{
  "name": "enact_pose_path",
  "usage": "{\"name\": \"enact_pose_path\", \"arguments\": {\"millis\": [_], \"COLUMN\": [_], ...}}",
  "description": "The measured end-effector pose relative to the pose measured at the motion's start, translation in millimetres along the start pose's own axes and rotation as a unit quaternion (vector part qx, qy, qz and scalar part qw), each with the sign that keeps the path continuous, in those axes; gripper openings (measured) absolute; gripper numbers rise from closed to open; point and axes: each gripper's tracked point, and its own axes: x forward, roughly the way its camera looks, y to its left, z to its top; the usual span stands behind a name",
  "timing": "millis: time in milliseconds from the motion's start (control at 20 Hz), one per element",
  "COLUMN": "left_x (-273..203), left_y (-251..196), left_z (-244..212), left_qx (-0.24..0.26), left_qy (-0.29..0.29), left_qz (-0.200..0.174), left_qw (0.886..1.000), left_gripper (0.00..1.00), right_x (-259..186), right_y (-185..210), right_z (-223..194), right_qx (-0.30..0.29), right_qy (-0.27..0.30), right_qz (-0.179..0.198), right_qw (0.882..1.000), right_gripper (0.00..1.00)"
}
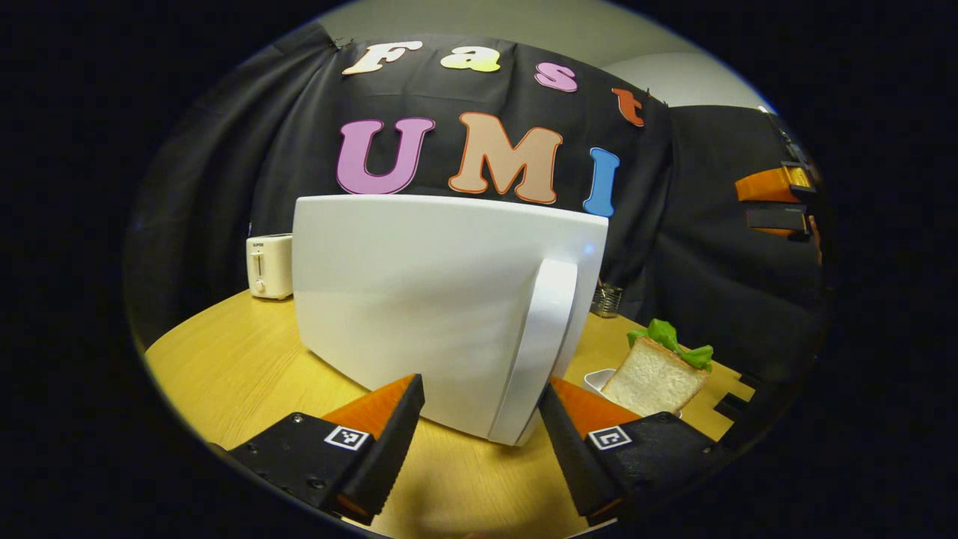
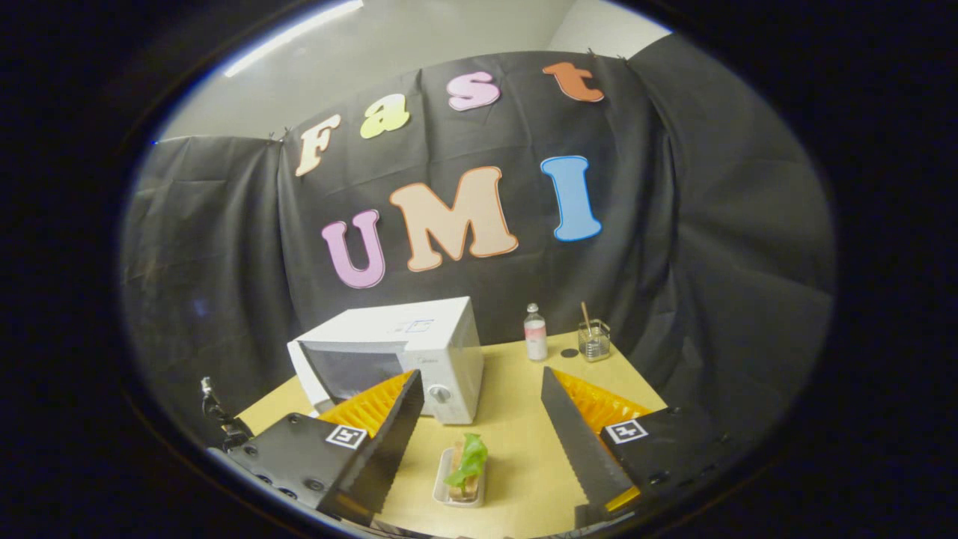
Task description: Open the microwave oven with the left hand, put the food in, and close the microwave oven.
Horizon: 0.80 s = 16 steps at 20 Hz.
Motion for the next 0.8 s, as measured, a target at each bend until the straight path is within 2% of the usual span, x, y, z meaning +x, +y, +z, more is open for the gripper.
{"name": "enact_pose_path", "arguments": {"millis": [400,800], "left_x": [-61.0,-136.3], "left_y": [48.6,133.7], "left_z": [-1.3,1.4], "left_qx": [-0.008,0.005], "left_qy": [0.0,-0.008], "left_qz": [0.061,0.19], "left_qw": [0.998,0.982], "left_gripper": [0.96,0.96], "right_x": [10.1,21.7], "right_y": [12.8,23.6], "right_z": [-44.1,-101.7], "right_qx": [-0.003,-0.006], "right_qy": [0.03,0.066], "right_qz": [0.012,0.031], "right_qw": [0.999,0.997], "right_gripper": [0.92,0.92]}}
